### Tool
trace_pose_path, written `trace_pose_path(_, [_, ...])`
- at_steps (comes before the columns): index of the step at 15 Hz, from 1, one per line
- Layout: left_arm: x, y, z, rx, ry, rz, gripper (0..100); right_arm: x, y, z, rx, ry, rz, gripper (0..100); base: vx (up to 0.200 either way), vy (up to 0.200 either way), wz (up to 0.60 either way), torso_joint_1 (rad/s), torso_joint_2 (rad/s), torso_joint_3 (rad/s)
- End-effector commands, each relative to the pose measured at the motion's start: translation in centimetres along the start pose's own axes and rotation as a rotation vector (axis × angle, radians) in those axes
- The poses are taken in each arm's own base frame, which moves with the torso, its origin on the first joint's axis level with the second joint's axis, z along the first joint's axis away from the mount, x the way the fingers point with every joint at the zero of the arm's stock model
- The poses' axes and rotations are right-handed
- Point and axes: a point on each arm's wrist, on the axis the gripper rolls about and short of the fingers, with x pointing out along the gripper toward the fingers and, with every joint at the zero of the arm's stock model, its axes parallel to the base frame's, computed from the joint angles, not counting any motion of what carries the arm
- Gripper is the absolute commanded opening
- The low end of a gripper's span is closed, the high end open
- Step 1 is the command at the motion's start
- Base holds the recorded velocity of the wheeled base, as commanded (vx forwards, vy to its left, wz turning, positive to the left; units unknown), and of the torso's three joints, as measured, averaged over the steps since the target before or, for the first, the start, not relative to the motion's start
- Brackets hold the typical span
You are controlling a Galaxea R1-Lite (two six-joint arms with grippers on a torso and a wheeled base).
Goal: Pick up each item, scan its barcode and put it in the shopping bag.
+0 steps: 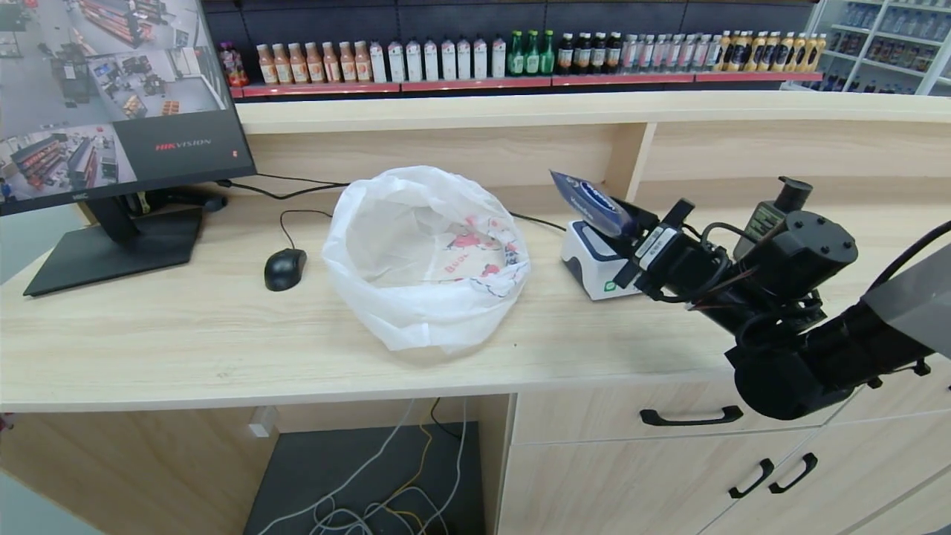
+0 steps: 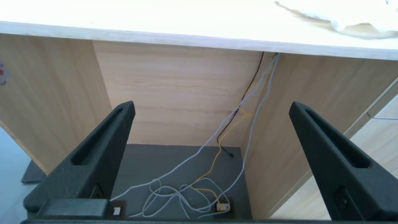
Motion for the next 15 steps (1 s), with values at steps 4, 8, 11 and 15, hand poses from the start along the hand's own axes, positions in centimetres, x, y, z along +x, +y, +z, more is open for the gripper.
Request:
trace_pose_path(4, [0.0, 0.0, 0.0, 0.001, 0.0, 0.001, 100, -0.4, -0.4, -1.1, -0.005, 0.011, 0.003, 0, 0.0, 0.0, 0.0, 0.0, 0.0, 0.0])
trace_pose_path(8, [0.0, 0.0, 0.0, 0.001, 0.0, 0.001, 100, -0.9, -0.9, -1.8, 0.001, 0.025, -0.002, 0, 0.0, 0.0, 0.0, 0.0, 0.0, 0.0])
trace_pose_path(11, [0.0, 0.0, 0.0, -0.001, 0.0, 0.001, 100, -1.1, -0.5, -2.1, 0.003, 0.027, 0.015, 0, 0.0, 0.0, 0.0, 0.0, 0.0, 0.0])
trace_pose_path(15, [0.0, 0.0, 0.0, 0.001, 0.0, 0.001, 100, -1.1, -0.2, -2.2, 0.01, 0.031, 0.023, 0, 0.0, 0.0, 0.0, 0.0, 0.0, 0.0])
